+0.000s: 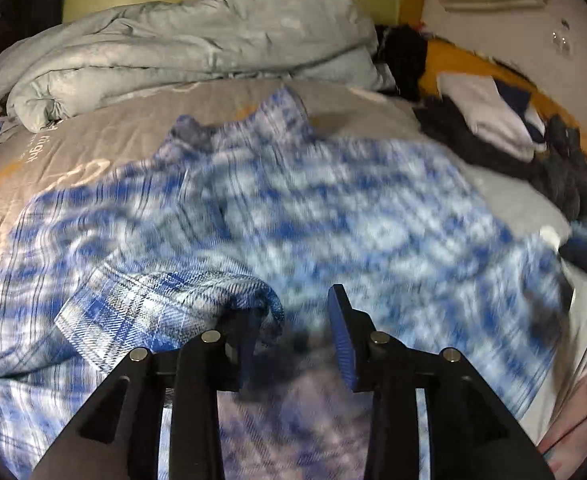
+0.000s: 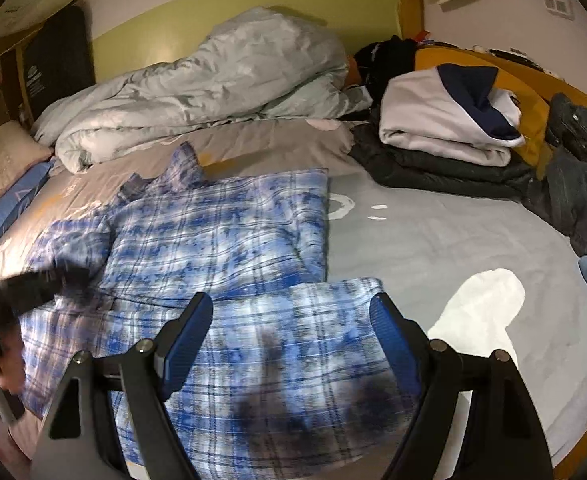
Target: Fold large clothes
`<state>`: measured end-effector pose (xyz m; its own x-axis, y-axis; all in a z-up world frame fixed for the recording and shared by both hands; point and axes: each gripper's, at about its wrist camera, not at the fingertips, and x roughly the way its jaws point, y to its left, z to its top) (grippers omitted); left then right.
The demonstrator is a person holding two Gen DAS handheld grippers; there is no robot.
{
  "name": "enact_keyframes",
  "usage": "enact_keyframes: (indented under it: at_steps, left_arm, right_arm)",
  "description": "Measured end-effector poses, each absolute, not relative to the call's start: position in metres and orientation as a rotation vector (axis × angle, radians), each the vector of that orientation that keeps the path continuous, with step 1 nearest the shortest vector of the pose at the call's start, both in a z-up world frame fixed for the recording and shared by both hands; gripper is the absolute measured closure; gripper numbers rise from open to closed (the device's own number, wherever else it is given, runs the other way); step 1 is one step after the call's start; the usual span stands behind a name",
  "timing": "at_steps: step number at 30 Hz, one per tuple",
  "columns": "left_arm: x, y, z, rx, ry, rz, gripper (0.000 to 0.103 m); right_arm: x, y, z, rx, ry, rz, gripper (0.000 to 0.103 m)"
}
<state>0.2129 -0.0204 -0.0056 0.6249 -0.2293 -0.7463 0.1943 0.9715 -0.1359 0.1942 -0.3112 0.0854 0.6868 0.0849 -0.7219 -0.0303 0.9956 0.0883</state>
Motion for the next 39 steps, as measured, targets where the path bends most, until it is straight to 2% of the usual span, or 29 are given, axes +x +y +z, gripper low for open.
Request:
enact_keyframes:
  at_steps: [3,11,23,26,28,31,35,39]
  left_arm:
    - [0.197,-0.010,-0.006,-0.039,0.870,-0.248,0.063]
    - [0.173,0.033,0.018,-0.069,0.843,-0.230,0.057]
    - [0.149,0.087,0.070,-0.151,0.689,-0.142,0.047]
    - [0.153,0.102,0.074,-0.183,0.681,-0.104,0.040]
    - [0.158,0.107,0.072,-0.203,0.689,-0.091,0.036]
    - [0.160,0.108,0.069,-0.198,0.694,-0.067,0.025]
    - [0.153,0.118,0.076,-0.212,0.646,-0.033,0.005]
    - [0.150,0.136,0.080,-0.237,0.627,0.005,0.003]
  right_arm:
    - [0.194,-0.311,0.084,0.077,0.818,0.073,0.024]
    - [0.193,-0.293,0.077,0.015,0.830,0.088,0.024]
    - [0.187,-0.259,0.069,-0.051,0.832,0.173,0.024]
    - [0.180,-0.231,0.073,-0.070,0.818,0.252,0.025]
    - [0.177,-0.208,0.076,-0.091,0.813,0.317,0.031]
    - [0.173,-0.171,0.075,-0.143,0.804,0.369,0.035]
    - [0.174,-0.117,0.063,-0.152,0.851,0.480,0.043]
    - [0.172,-0.068,0.051,-0.155,0.875,0.601,0.045]
